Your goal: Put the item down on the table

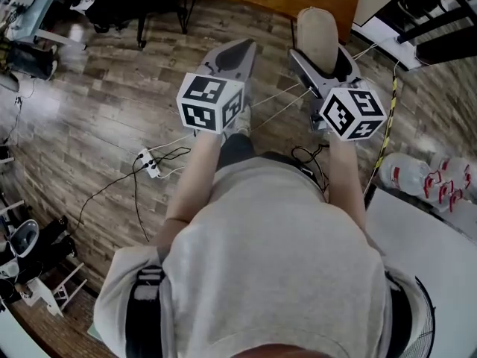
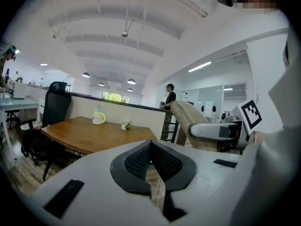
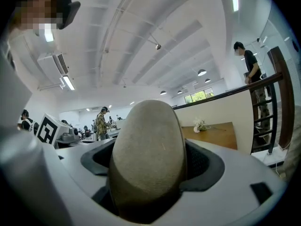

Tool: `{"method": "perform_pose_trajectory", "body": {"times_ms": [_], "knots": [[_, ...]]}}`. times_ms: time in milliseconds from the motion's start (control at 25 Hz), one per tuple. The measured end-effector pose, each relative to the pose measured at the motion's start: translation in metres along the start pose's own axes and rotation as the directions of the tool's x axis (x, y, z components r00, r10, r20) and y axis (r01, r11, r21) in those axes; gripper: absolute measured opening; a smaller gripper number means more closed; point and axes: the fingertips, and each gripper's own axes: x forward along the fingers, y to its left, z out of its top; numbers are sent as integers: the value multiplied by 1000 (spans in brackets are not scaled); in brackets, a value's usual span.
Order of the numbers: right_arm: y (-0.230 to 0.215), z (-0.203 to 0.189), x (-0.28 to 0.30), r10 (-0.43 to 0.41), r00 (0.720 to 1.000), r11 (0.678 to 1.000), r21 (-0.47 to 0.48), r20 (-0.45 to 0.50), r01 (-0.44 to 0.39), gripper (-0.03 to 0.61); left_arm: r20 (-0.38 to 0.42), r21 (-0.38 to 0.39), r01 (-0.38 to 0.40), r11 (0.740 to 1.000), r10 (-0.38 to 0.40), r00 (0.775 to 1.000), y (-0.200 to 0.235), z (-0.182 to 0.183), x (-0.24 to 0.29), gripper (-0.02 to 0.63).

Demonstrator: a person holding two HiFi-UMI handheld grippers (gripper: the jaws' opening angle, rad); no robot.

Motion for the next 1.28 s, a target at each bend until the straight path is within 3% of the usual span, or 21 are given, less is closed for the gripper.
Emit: {"method": "perform_pose_trajectory", "body": {"times_ms": [400, 680, 960, 1280], "knots": [[-16, 33, 97, -96, 994, 995, -15, 59, 97, 429, 27, 29, 97, 995, -97, 995, 92, 52, 58, 11], [-28, 42, 121, -163, 985, 986, -28, 51, 164, 428, 12, -16, 132, 991, -132, 991, 126, 53, 74, 12], [-41, 49, 156, -150, 987, 989, 13, 53, 150, 428, 1, -36, 166, 985, -166, 986, 132, 51, 102, 11], [-78, 48, 211, -104, 994, 994, 24, 20, 103, 428, -20, -46, 129, 991, -130, 991, 166, 59, 149, 11]]}}
